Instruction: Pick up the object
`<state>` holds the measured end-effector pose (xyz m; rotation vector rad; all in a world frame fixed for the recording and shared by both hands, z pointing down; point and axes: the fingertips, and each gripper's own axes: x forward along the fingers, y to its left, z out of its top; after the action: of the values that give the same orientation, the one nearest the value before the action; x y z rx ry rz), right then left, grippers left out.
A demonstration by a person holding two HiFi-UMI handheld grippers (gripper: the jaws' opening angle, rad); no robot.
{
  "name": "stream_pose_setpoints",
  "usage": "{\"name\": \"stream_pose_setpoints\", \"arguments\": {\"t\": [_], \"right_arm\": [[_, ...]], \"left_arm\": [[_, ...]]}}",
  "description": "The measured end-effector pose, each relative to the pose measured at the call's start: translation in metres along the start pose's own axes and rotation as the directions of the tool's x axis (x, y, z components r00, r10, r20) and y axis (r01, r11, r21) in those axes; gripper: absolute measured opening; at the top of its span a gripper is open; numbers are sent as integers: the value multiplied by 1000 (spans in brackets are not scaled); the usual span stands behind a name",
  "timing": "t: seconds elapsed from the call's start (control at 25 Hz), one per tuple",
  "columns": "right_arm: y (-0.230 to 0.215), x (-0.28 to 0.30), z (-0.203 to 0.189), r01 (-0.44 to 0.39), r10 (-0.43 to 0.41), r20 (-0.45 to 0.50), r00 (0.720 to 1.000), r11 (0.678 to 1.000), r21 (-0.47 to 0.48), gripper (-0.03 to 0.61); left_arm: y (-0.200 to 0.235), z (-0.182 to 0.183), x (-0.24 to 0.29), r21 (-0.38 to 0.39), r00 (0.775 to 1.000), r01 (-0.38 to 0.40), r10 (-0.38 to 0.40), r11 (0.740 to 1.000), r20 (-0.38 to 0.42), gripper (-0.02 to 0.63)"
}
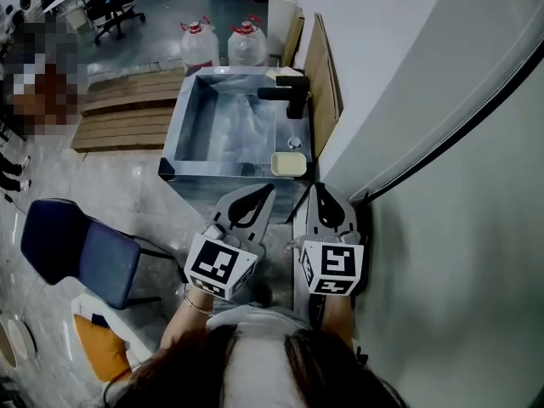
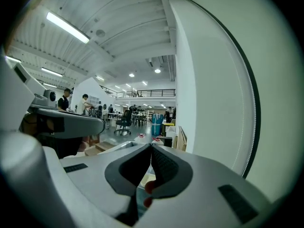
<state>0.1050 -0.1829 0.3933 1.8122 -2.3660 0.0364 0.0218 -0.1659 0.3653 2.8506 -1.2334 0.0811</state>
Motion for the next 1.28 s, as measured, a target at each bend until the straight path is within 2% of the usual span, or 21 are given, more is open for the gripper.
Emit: {"name": "stream_pose_setpoints", "arguments": {"t": [0.56,0.96,1.28], "right_arm": [[-14,68,-35,-22,20,-134,991,1000,-12,26],[-24,109,-79,-36,26,-273,962,999,-34,26],[-31,136,-103,-37,22,-344,939,999,-38,28]], "left_arm": [[41,-6,50,-27,1000,8,-8,1000,-13,8],[58,-9,83,-25,999,41,-42,999,-27,8],[75,-11,100,-21,997,61,-62,998,-40,8]]}}
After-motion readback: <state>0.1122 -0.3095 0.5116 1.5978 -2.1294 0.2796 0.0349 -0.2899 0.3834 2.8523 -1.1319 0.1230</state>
